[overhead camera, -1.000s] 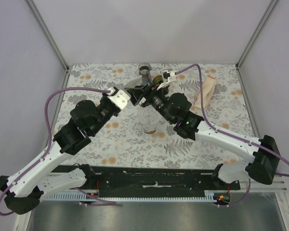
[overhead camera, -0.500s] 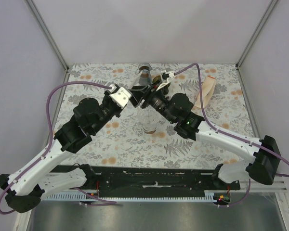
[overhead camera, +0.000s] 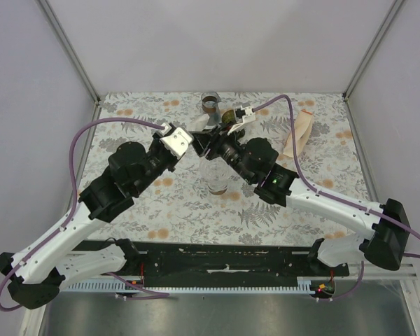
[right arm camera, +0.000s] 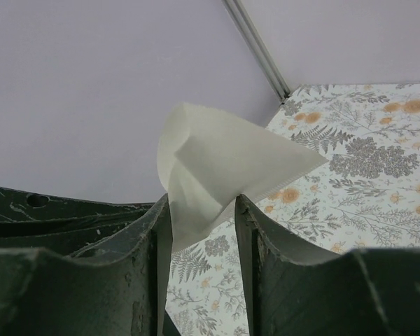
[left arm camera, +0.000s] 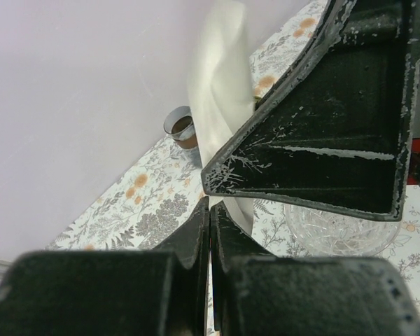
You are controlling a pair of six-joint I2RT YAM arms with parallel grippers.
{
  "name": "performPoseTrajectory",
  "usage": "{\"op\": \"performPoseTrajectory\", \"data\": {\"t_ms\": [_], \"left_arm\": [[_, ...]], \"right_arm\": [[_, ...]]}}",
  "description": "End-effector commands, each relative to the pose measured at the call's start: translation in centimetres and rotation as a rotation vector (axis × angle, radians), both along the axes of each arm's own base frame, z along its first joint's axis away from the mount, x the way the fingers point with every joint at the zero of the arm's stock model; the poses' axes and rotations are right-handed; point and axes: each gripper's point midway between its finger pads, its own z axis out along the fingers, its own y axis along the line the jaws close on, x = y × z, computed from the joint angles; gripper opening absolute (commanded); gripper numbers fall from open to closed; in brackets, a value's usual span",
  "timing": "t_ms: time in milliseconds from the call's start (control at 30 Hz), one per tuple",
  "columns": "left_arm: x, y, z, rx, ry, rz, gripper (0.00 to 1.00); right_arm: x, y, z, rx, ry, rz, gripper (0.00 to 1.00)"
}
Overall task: Place the coffee filter in the dripper
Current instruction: Place the coffee filter in the coffee dripper.
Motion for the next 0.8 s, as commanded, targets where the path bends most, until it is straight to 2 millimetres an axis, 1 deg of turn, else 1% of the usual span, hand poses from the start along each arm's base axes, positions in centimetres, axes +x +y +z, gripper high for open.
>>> {"op": "performPoseTrajectory", "data": {"t_ms": [0,200,333,367,533,767], "left_arm": [[0.3,0.8,4.3,-0.074,-0.131,0.040,0.02],[0.5,1.2,4.6,-0.069,-0.148,0.057,0.02],[0.7,1.3,4.9,-0.074,-0.158,0.074,0.02],[0.7,1.4,4.9,-0.073,-0.158,0.077,0.02],[0.9,1.6,5.0,-0.068,-0.164,0.095,0.02],[0.8,1.5,5.0,-0.070,-0.163,0.086,0.02]], "right_arm": [[1.4,-2.2,-1.3,-0.046,0.032,-0.115,0.47],[1.1,-1.4,-1.4,-0.056,0.015,-0.078,0.51],[0.6,-0.7,-1.1,-0.058,-0.014,-0.031,0.53],[0.6,-0.6,-1.4,-0.067,-0.010,-0.028,0.54],[0.6,-1.1,-2.3,-0.079,0.002,-0.044,0.54],[0.7,-1.6,-2.8,-0.096,0.003,-0.063,0.56]]}}
